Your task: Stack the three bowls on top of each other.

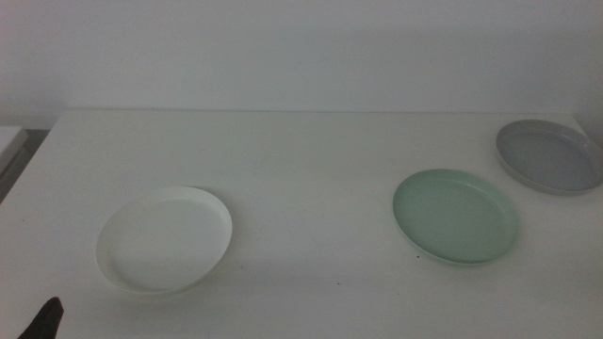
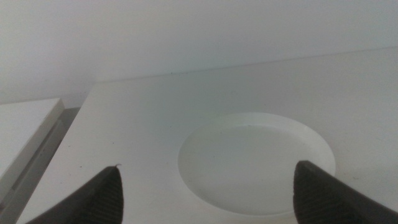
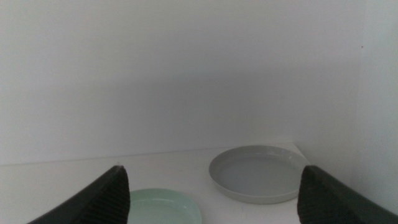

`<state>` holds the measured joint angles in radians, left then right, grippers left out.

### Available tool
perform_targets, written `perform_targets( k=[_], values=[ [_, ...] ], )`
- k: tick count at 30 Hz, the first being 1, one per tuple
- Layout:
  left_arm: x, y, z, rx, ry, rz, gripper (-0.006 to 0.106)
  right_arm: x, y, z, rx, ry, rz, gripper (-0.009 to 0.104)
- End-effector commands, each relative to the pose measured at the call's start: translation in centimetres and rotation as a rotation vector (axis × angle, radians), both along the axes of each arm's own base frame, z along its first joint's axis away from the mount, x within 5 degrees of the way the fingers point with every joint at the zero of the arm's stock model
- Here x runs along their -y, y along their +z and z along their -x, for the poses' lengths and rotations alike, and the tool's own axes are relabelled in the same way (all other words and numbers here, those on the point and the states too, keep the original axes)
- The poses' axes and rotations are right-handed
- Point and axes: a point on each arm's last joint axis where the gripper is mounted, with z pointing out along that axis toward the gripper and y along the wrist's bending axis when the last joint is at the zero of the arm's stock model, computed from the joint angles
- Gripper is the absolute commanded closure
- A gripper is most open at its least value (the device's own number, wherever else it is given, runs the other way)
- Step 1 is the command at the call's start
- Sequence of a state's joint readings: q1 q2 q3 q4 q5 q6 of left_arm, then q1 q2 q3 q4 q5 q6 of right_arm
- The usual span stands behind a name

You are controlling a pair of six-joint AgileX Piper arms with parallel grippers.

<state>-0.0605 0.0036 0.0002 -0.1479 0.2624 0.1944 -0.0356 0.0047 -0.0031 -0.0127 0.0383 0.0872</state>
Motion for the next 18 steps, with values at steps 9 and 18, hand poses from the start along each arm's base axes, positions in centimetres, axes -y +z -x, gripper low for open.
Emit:
perform_targets(
  k=[9, 18],
  values=[
    [0.0, 0.1, 0.0, 0.016, 0.003, 0.005, 0.007, 0.2, 5.6, -4.0, -0.185, -0.006, -0.02, 0.002],
    [0.0, 0.1, 0.0, 0.016, 0.003, 0.005, 0.007, 0.6, 12.2, -12.2, -0.874, -0.025, -0.054, 0.002]
  ],
)
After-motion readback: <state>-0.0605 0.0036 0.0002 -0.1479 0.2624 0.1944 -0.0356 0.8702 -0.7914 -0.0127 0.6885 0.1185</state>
